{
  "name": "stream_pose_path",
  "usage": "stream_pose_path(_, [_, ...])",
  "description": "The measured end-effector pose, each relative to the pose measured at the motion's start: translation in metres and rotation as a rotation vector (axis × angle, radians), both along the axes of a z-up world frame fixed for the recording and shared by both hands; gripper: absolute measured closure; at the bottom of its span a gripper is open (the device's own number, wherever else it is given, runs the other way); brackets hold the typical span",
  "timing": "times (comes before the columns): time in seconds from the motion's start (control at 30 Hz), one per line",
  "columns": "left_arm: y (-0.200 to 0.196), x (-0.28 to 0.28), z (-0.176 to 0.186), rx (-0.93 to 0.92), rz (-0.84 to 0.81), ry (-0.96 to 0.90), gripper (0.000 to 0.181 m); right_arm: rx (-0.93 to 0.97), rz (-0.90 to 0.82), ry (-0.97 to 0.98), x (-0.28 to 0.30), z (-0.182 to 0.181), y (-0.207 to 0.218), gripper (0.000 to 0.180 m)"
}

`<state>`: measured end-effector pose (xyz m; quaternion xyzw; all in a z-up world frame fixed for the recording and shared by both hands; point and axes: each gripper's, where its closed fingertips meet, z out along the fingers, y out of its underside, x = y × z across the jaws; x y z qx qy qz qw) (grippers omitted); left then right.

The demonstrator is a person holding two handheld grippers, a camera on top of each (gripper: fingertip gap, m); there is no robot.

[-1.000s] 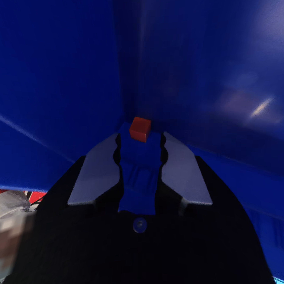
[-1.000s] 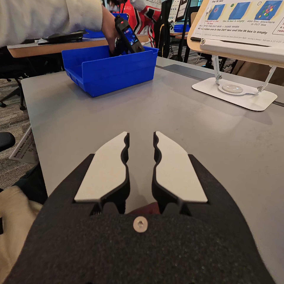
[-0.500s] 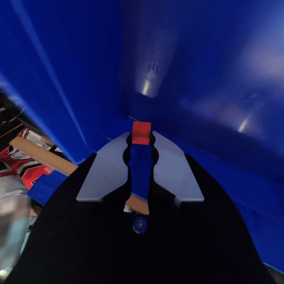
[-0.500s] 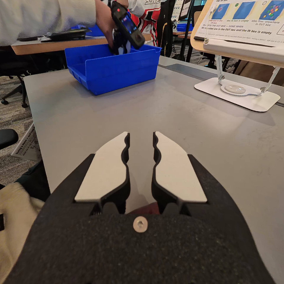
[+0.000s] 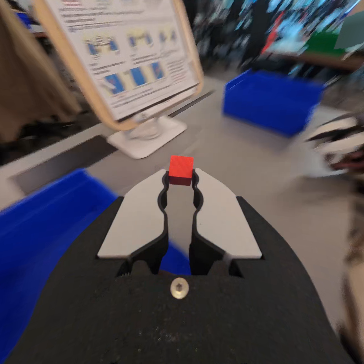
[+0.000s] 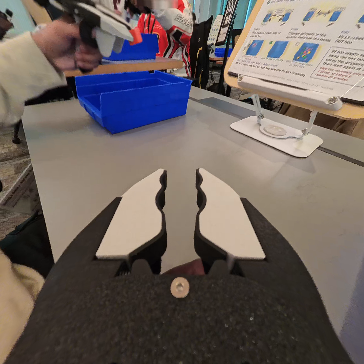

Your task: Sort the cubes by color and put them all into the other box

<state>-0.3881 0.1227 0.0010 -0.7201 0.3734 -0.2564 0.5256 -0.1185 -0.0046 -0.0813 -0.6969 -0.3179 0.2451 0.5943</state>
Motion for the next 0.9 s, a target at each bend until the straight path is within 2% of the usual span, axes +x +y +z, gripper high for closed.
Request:
stream_pose_path(0.07, [-0.030, 0.033, -0.008, -0.106, -0.141, -0.183, 0.159, -0.012, 0.008, 0.033, 0.007, 0.001, 0.005, 0.151])
stream_pose_path(0.13, [-0.048, 0.058, -0.021, -0.197, -0.214, -0.294, 0.159, -0.008, -0.002, 0.041, 0.014, -0.004, 0.011, 0.152])
stream_pose_path(0.23, [-0.073, 0.093, -0.026, -0.269, -0.315, -0.401, 0.159, 0.063, 0.019, -0.012, 0.010, -0.005, 0.018, 0.152])
stream_pose_path(0.33, [-0.090, 0.125, -0.021, -0.335, -0.379, -0.464, 0.159, 0.165, 0.117, -0.083, -0.014, 0.009, 0.022, 0.154])
stream_pose_path(0.4, [-0.094, 0.146, -0.016, -0.419, -0.400, -0.525, 0.159, 0.263, 0.183, -0.134, -0.035, 0.025, 0.024, 0.152])
stream_pose_path(0.57, [-0.097, 0.176, -0.007, -0.599, -0.450, -0.695, 0.159, 0.627, 0.092, -0.261, -0.068, 0.059, 0.037, 0.152])
stream_pose_path(0.9, [-0.103, 0.194, -0.022, -0.723, -0.538, -0.771, 0.159, 0.707, 0.043, -0.278, -0.085, 0.057, 0.035, 0.149])
